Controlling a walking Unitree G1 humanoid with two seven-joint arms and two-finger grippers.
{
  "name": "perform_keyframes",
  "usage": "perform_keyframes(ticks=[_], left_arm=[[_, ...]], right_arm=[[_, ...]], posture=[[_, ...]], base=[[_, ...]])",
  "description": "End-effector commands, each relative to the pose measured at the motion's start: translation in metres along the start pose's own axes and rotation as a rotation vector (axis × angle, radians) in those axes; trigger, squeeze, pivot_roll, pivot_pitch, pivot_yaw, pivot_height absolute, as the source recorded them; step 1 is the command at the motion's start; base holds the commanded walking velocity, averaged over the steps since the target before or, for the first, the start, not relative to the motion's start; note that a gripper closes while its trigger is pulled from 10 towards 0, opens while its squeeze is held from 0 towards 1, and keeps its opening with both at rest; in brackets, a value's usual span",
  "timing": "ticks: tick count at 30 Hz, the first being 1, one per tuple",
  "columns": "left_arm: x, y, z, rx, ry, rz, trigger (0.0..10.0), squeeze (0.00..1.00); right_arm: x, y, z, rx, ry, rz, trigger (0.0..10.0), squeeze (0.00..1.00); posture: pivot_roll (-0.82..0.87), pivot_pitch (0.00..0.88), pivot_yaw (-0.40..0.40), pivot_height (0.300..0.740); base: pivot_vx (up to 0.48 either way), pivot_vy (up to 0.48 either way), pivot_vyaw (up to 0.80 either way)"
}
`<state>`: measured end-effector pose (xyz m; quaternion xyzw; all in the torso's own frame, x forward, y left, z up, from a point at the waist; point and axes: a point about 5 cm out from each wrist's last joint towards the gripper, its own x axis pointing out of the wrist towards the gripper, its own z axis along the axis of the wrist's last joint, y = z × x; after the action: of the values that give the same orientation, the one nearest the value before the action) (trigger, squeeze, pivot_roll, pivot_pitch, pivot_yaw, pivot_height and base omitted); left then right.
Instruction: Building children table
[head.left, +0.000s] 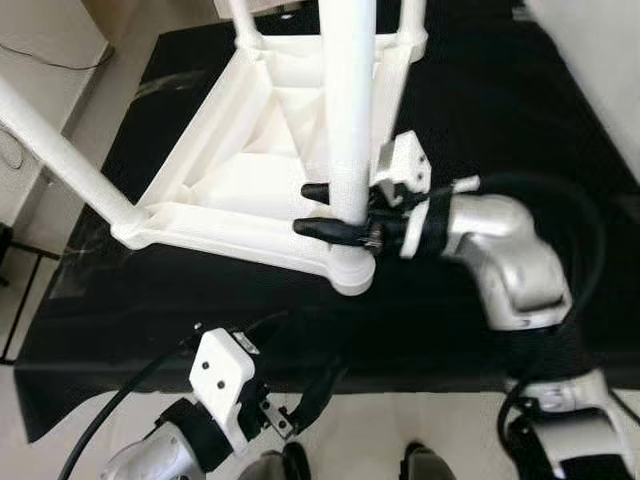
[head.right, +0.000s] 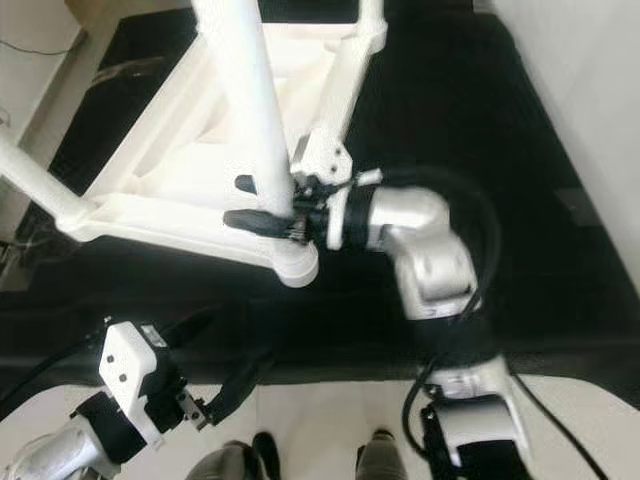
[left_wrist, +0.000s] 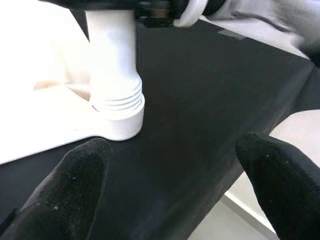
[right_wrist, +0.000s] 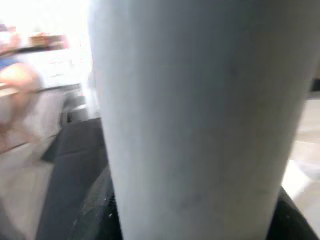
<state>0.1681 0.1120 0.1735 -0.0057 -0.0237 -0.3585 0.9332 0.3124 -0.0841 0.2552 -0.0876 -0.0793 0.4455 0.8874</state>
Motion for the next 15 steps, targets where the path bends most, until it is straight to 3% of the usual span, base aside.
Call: perform_keyframes(ticks=[1, 2, 3, 4, 5, 8, 10, 11, 12, 13, 14, 15], left_arm=[[-0.004, -0.001, -0.004, -0.011, 0.021, -0.003, 10.0, 0.00], [-0.004, -0.001, -0.004, -0.011, 0.021, -0.003, 10.0, 0.00], [-0.004, 0.000, -0.003, -0.011, 0.020, -0.003, 10.0, 0.00], [-0.004, 0.000, -0.003, -0.011, 0.020, -0.003, 10.0, 0.00], [-0.003, 0.001, -0.003, -0.012, 0.022, -0.006, 10.0, 0.00], [-0.003, 0.002, -0.004, -0.013, 0.023, -0.011, 10.0, 0.00], [-0.002, 0.003, -0.004, -0.011, 0.025, -0.018, 10.0, 0.00], [-0.002, 0.003, -0.004, -0.011, 0.025, -0.018, 10.0, 0.00], [-0.001, 0.004, -0.004, -0.006, 0.022, -0.008, 10.0, 0.00], [-0.001, 0.004, -0.004, -0.004, 0.019, 0.000, 10.0, 0.00], [-0.001, 0.005, -0.004, -0.002, 0.017, 0.005, 10.0, 0.00], [-0.001, 0.005, -0.004, -0.001, 0.016, 0.008, 10.0, 0.00]], right_arm=[[-0.025, 0.001, -0.056, 0.140, 0.298, -0.425, 0.0, 0.00], [-0.025, 0.001, -0.056, 0.140, 0.298, -0.425, 0.0, 0.00], [-0.036, 0.015, -0.060, 0.159, 0.337, -0.539, 0.0, 0.00], [-0.036, 0.015, -0.060, 0.159, 0.337, -0.539, 0.0, 0.00], [-0.039, 0.026, -0.060, 0.183, 0.341, -0.581, 0.0, 0.00], [-0.035, 0.031, -0.056, 0.190, 0.310, -0.548, 0.0, 0.00], [-0.019, 0.033, -0.050, 0.189, 0.270, -0.485, 0.0, 0.00], [-0.019, 0.033, -0.050, 0.189, 0.270, -0.485, 0.0, 0.00], [-0.006, 0.039, -0.040, 0.186, 0.232, -0.394, 10.0, 0.00], [0.000, 0.041, -0.033, 0.194, 0.192, -0.350, 10.0, 0.14], [0.004, 0.044, -0.027, 0.210, 0.153, -0.288, 10.0, 1.00], [0.007, 0.045, -0.024, 0.222, 0.128, -0.250, 10.0, 1.00]], posture=[[-0.06, 0.320, 0.130, 0.740], [-0.06, 0.320, 0.130, 0.740], [-0.06, 0.324, 0.144, 0.740], [-0.06, 0.324, 0.144, 0.740], [-0.07, 0.321, 0.148, 0.740], [-0.07, 0.315, 0.148, 0.740], [-0.06, 0.304, 0.139, 0.740], [-0.06, 0.304, 0.139, 0.740], [-0.06, 0.300, 0.134, 0.740], [-0.06, 0.301, 0.132, 0.740], [-0.06, 0.302, 0.132, 0.740], [-0.06, 0.302, 0.132, 0.740]], base=[[0.000, 0.000, 0.00], [0.000, 0.000, 0.00], [0.000, 0.000, 0.00], [0.000, 0.000, 0.00], [0.000, 0.000, 0.00], [0.000, 0.000, 0.00], [0.000, 0.000, 0.00], [0.000, 0.000, 0.00], [0.000, 0.000, 0.00], [0.000, 0.000, 0.00], [0.000, 0.000, 0.00], [0.000, 0.000, 0.00]])
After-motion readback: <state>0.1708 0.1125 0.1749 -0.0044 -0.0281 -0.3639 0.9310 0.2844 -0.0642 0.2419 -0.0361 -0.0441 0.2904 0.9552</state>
